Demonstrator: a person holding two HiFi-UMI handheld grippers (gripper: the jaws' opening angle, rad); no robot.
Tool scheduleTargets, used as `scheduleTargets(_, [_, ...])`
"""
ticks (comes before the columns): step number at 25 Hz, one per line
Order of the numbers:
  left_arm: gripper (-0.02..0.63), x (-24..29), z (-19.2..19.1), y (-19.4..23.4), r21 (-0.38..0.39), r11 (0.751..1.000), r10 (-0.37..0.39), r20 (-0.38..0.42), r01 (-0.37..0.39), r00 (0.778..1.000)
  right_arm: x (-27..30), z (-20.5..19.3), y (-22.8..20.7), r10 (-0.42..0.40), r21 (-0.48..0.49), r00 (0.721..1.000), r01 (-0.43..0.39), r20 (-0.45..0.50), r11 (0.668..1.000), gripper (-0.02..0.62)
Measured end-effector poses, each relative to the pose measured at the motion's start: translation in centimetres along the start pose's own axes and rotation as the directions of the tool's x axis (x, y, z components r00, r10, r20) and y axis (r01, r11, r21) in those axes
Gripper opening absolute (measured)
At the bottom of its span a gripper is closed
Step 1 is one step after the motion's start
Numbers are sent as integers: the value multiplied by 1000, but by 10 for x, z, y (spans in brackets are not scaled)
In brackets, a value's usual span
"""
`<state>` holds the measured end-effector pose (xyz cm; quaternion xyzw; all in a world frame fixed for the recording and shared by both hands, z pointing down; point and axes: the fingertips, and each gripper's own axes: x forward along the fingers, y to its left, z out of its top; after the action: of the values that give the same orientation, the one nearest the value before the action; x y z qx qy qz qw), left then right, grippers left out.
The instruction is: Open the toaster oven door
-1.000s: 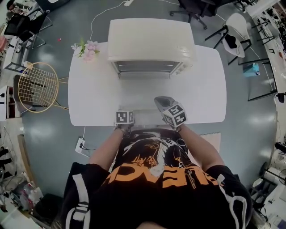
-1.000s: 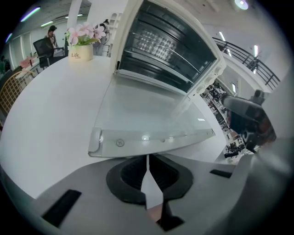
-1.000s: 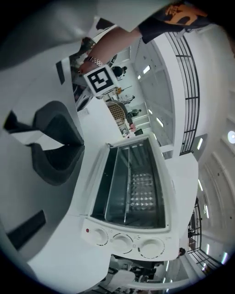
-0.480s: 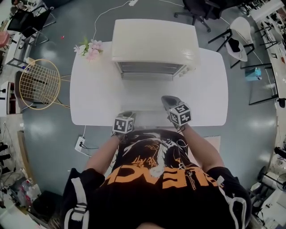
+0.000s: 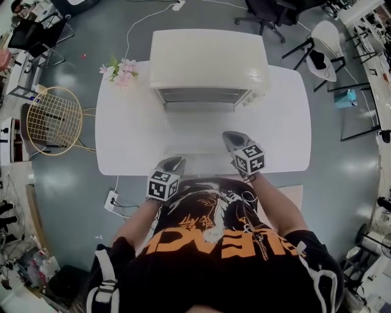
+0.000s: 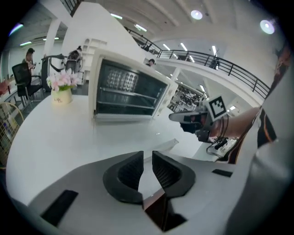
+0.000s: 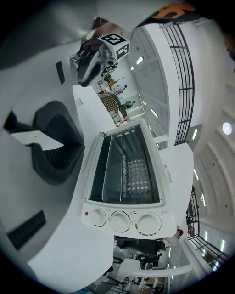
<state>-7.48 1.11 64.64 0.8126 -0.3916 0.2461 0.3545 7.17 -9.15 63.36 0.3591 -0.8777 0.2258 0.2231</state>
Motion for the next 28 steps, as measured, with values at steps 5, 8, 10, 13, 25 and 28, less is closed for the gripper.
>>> scheduleTargets(5, [74, -22, 80, -15, 70, 997, 0, 206, -15, 979, -8, 19, 3, -5, 0, 999, 5, 47, 1000, 14])
scheduleTargets(8, [75, -35, 128, -28, 144, 989, -24, 322, -24, 947, -17, 41, 8, 2, -12, 995, -1, 101, 1000, 14])
scheduleTargets(10, [74, -44, 154, -35, 182, 983, -36, 382, -37, 923, -25, 61, 13, 13, -19, 989, -11, 145, 1000, 14])
scheduleTargets(13, [74, -55, 179, -41, 205, 976, -31, 445, -68, 895, -41, 95, 25, 38, -36, 974, -31, 222, 999, 14])
scheduleTargets(25, [66, -156, 272, -82, 260, 955, -89, 717, -147, 691, -135, 220, 78, 101, -240, 861, 25, 498, 970, 14])
scheduleTargets(28, [58, -177, 286, -91, 286, 941, -104, 756, -182, 647, -161, 246, 85, 102, -221, 809, 35, 579, 975, 14])
